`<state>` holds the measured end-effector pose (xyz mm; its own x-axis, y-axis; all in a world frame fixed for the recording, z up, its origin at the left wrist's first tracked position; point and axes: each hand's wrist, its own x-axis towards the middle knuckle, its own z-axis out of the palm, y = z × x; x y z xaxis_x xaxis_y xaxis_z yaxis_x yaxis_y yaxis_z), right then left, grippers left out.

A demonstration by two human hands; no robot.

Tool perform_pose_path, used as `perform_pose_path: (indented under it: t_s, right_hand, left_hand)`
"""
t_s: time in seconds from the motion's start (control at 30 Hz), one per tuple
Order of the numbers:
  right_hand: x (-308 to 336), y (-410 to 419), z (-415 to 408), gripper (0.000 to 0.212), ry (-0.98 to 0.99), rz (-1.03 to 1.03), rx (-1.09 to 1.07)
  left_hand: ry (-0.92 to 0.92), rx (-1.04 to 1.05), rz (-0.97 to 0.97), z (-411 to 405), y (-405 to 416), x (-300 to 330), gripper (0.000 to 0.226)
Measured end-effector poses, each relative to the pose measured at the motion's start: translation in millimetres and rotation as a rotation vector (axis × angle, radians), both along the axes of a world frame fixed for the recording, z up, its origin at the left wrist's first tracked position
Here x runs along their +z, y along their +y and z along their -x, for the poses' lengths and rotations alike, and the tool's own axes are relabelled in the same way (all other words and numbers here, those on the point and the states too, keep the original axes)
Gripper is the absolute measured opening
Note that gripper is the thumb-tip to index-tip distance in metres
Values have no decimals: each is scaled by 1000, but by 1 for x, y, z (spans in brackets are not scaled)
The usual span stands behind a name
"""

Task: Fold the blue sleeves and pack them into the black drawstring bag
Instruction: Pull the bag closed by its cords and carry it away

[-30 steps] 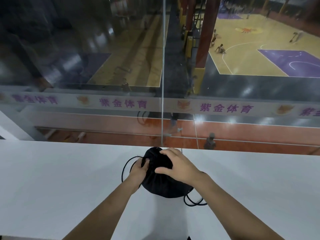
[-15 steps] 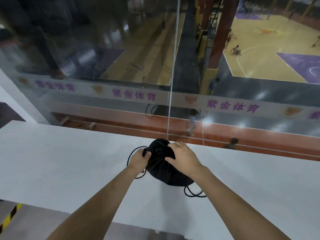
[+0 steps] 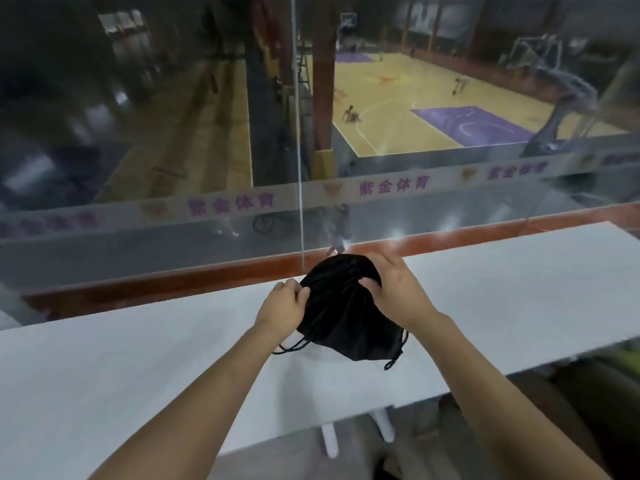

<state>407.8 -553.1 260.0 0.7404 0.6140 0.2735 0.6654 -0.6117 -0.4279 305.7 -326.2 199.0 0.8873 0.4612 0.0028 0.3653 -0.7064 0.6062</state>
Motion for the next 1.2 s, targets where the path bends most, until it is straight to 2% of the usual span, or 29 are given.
perform_pose_path:
  t_s: [0.17, 0.37, 0.47, 0.57, 0.8, 1.0, 1.2]
  right_hand:
    - [27, -59, 73, 39, -25, -85, -190]
    - [39, -163, 154, 45, 3, -176, -425]
    - [47, -222, 199, 31, -33, -201, -498]
    - [54, -285, 245, 22, -74, -226, -624]
    - [52, -451, 356, 45, -2, -242, -848]
    - [56, -594, 452, 35, 17, -228, -964]
    - [51, -733, 536, 31, 33, -209, -1126]
  left_hand:
    - [-85, -213, -15, 23, -46, 28, 29]
    - [-179, -418, 22, 40, -137, 45, 23]
    - [-186, -533, 66, 50, -201, 48, 24]
    - [-187, -670, 90, 62, -275, 50, 23]
    - [-197, -932, 147, 111, -482, 48, 25]
    - [-183, -1129, 156, 175, -666, 40, 16]
    - [-151, -1332, 178, 239, -839, 40, 24]
